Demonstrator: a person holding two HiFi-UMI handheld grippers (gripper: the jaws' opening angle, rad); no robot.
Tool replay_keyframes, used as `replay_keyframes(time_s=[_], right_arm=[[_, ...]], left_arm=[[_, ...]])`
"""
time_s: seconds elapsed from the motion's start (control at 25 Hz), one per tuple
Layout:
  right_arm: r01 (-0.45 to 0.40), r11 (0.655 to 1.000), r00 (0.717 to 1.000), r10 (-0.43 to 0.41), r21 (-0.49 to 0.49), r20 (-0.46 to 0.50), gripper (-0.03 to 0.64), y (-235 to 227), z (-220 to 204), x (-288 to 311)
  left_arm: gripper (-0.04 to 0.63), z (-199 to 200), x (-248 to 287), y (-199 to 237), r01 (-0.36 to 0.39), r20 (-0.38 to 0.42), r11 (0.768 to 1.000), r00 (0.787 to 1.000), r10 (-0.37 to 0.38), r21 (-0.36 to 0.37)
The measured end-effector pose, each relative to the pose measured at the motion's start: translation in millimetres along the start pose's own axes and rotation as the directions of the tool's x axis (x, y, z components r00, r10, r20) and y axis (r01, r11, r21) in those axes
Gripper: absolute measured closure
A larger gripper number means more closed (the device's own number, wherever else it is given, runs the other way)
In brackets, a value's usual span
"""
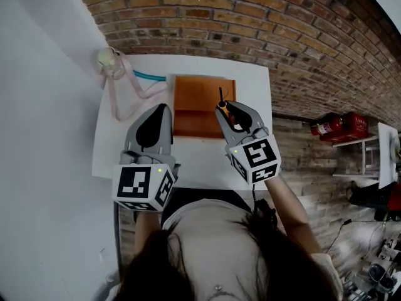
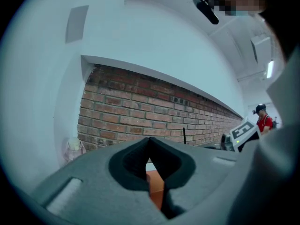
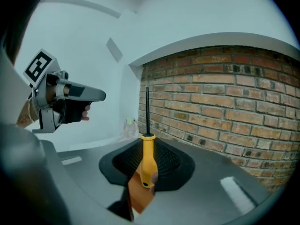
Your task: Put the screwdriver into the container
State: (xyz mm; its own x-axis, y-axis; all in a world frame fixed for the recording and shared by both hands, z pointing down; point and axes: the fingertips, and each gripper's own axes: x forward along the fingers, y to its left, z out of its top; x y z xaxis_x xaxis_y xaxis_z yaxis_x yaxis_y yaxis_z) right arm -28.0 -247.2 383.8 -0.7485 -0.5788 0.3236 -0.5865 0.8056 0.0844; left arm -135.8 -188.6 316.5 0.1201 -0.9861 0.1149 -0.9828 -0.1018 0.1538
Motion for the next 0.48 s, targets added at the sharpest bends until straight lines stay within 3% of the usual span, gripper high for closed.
replay_keyframes(time_s=[0.48], right_arm=[[-0.101, 0.994, 0.987, 0.094, -0.050, -0.129, 0.541, 2.5, -46.0, 29.3]], left_arm=[[0.595, 5.4, 8.0, 12.7, -0.058, 0.016, 0.998, 0.998, 0.058, 0.005]])
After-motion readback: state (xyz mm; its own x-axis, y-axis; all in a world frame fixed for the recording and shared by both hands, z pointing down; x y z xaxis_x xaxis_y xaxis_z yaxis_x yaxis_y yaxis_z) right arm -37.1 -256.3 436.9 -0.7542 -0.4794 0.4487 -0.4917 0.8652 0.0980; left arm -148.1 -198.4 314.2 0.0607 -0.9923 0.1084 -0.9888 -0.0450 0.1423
